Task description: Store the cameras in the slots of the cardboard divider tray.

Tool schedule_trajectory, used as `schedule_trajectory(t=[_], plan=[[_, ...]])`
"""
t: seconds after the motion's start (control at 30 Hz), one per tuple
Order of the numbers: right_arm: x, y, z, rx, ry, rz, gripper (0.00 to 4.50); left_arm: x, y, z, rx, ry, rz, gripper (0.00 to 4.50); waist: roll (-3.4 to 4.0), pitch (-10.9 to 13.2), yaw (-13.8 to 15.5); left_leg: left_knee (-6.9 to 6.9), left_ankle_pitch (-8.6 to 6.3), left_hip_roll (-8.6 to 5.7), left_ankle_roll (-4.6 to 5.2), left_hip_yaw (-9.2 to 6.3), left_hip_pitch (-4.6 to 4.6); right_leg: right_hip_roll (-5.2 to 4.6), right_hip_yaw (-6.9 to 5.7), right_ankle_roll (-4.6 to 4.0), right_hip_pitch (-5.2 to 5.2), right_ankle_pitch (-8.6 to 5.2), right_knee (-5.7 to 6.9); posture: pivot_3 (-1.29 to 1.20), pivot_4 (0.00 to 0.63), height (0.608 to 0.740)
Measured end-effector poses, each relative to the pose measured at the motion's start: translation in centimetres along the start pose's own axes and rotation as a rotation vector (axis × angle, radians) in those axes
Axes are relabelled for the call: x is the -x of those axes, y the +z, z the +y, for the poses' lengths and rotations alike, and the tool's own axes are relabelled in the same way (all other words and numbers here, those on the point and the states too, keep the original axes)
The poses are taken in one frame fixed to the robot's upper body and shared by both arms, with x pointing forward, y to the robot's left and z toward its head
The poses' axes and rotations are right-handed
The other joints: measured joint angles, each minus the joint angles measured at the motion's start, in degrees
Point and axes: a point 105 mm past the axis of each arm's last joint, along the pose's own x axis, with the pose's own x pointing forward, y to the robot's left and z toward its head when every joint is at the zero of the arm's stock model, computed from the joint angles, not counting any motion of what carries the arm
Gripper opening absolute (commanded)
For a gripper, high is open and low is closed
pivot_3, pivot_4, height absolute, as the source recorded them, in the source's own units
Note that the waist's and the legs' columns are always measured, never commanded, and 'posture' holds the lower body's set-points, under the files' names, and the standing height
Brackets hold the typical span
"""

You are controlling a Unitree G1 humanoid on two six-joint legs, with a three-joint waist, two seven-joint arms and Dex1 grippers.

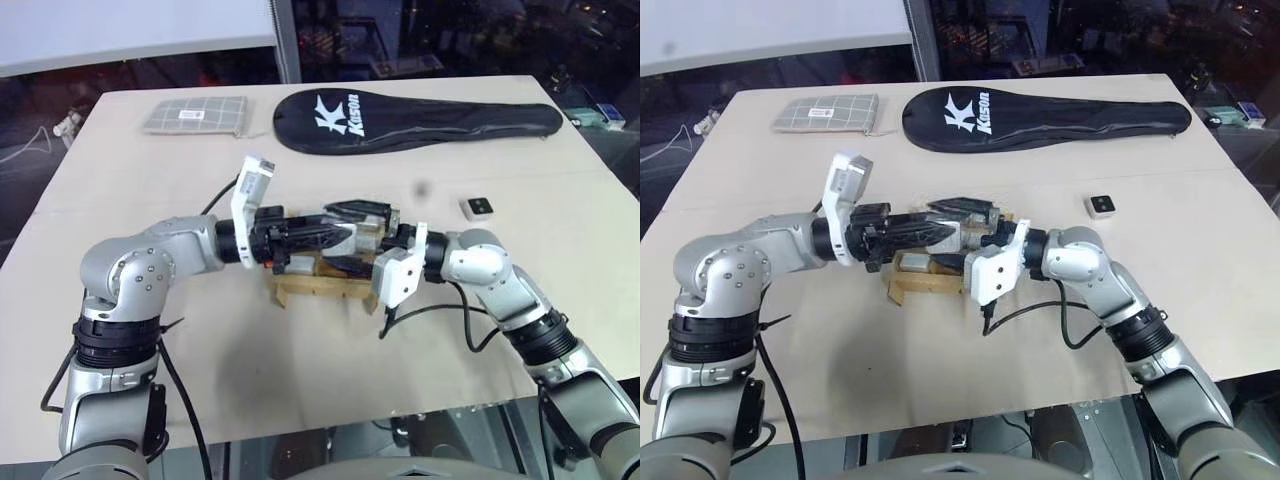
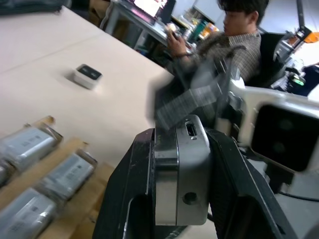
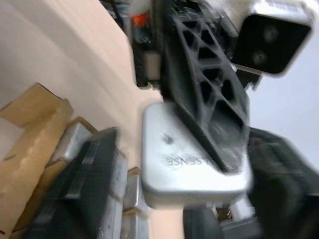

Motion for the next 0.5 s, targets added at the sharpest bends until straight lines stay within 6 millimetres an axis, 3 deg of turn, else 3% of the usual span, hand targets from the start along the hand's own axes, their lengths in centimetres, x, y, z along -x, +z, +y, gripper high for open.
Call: schedule_trajectory(t=[0.1, 0.2, 0.27, 0.37, 0.5], plan=[[1.2, -0.3, 0.1, -0.085, -0.035, 0.022, 4.47, -0.1, -0.2, 0.2, -0.045, 0.004, -0.001, 0.9, 0.0, 0.0, 0.14, -0.01, -0.03, 0.0, 0.05, 0.04, -0.02, 0.0, -0.02, 0.0, 0.0, 0.0, -0.01, 0.0, 0.15, 0.74], [3.6, -1.1, 0.4, -0.19, -0.065, 0.078, 4.47, -0.2, -0.3, 0.5, -0.087, 0.009, -0.014, 0.9, 0.0, 0.0, 0.23, 0.0, -0.04, 0.0, 0.07, 0.05, -0.05, -0.01, -0.01, -0.01, -0.01, 0.0, -0.07, 0.0, 0.15, 0.74], [6.0, -1.2, 0.2, -0.348, -0.129, 0.103, 4.47, -0.4, 0.0, 0.8, -0.134, 0.014, -0.051, 0.9, -0.01, 0.0, 0.67, 0.0, -0.06, -0.02, 0.09, 0.02, -0.06, -0.04, -0.04, -0.01, 0.03, -0.01, -0.08, 0.0, 0.15, 0.74], [11.7, -1.6, -0.1, -0.703, -0.213, 0.178, 4.47, -0.3, 0.0, 1.6, -0.21, 0.015, -0.09, 0.9, -0.01, 0.01, 0.77, 0.02, -0.07, -0.04, 0.12, 0.1, -0.04, -0.06, 0.01, -0.21, 0.04, -0.13, -0.1, 0.0, 0.15, 0.74], [17.4, -0.5, 2.1, -1.035, -0.148, 0.272, 4.47, 0.5, -0.9, 2.3, -0.287, -0.01, -0.071, 0.9, -0.04, 0.0, 0.82, -0.03, -0.08, 0.0, 0.14, 0.06, 0.04, 0.02, -0.01, -0.22, 0.12, -0.14, -0.1, 0.0, 0.15, 0.74]])
